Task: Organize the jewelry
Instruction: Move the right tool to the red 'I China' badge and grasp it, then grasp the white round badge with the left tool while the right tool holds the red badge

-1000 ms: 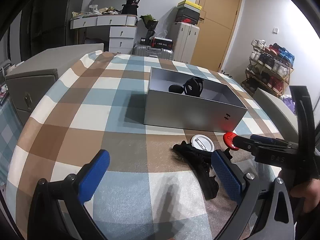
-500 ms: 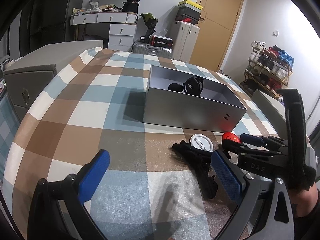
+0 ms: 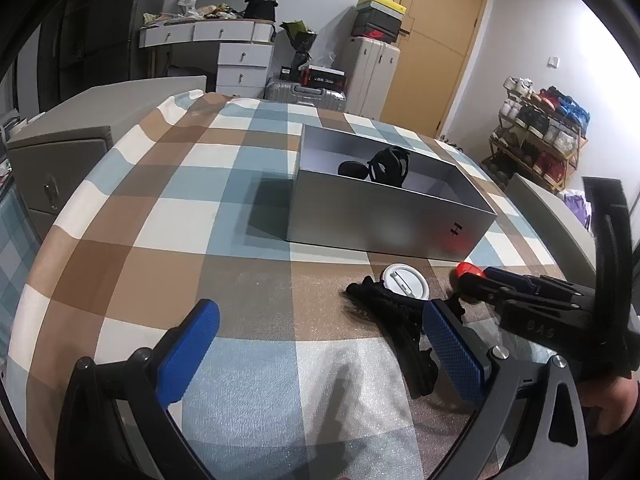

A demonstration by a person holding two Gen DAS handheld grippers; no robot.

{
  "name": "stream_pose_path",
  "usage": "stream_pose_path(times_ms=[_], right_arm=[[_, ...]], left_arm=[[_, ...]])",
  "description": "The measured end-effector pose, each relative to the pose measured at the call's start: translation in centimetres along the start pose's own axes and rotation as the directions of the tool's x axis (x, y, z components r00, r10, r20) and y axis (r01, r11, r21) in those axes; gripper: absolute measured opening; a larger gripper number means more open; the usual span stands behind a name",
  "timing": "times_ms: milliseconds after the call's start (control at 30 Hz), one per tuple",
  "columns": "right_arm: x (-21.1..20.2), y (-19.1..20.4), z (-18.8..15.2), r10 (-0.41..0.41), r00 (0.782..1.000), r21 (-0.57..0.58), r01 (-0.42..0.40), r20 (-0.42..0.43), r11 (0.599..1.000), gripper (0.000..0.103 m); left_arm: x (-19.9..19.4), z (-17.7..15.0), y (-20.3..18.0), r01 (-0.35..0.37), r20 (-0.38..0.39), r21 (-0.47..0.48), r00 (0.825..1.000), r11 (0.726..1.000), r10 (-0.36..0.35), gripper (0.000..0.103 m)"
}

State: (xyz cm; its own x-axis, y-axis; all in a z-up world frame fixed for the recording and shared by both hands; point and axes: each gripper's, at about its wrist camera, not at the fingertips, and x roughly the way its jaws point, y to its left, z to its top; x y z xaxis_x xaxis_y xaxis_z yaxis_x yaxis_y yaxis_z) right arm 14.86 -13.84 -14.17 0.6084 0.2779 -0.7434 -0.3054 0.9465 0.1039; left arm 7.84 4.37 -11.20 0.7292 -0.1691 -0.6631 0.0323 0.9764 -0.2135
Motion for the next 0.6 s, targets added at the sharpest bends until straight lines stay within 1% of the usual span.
stream_pose_path(times_ms=[67, 133, 233, 367, 400, 467, 533, 600], right_arm=[[-0.6, -0.5, -0.2, 0.019, 1.000, 0.023, -0.019, 0.016, 1.000, 0.041], [-1.2, -1.0, -0.5, 0.027, 0.999, 0.038, -0.028, 0.029, 0.999, 0.041], [-1.9, -1.8, -1.0, 0.038, 0.998, 0.070, -0.041, 0.045, 0.997, 0.042], [-2.7, -2.9, -1.6, 0.067, 0.996, 0.114, -0.073, 0.051, 0.991, 0.042], [-2.9, -3.1, -1.7, 0.070, 0.996, 0.118, -0.076, 0.058, 0.990, 0.042], [-3.3, -3.4, -1.9, 0.075, 0.995, 0.126, -0.083, 0.069, 0.989, 0.042], [-3.6, -3.7, -2.1, 0.085, 0.993, 0.130, -0.095, 0.078, 0.987, 0.042], [-3.8, -3.9, -2.3, 0.094, 0.992, 0.132, -0.105, 0.084, 0.986, 0.042]], left_arm=[[0.2, 0.4, -0.2, 0.039, -0.031, 0.022, 0.999, 0.999, -0.039, 0.099], [0.2, 0.9, -0.4, 0.057, -0.038, 0.031, 0.998, 0.998, -0.056, 0.099], [0.3, 1.9, -1.4, 0.108, -0.063, 0.056, 0.993, 0.993, -0.104, 0.099], [1.4, 3.5, -3.2, 0.153, -0.120, 0.133, 0.983, 0.979, -0.137, 0.099], [1.6, 3.8, -3.5, 0.151, -0.130, 0.148, 0.983, 0.977, -0.132, 0.099], [2.6, 4.3, -4.5, 0.150, -0.180, 0.195, 0.977, 0.969, -0.115, 0.099], [3.2, 4.7, -5.5, 0.156, -0.197, 0.235, 0.974, 0.959, -0.110, 0.099], [3.9, 4.8, -6.2, 0.144, -0.230, 0.271, 0.970, 0.952, -0.082, 0.099]])
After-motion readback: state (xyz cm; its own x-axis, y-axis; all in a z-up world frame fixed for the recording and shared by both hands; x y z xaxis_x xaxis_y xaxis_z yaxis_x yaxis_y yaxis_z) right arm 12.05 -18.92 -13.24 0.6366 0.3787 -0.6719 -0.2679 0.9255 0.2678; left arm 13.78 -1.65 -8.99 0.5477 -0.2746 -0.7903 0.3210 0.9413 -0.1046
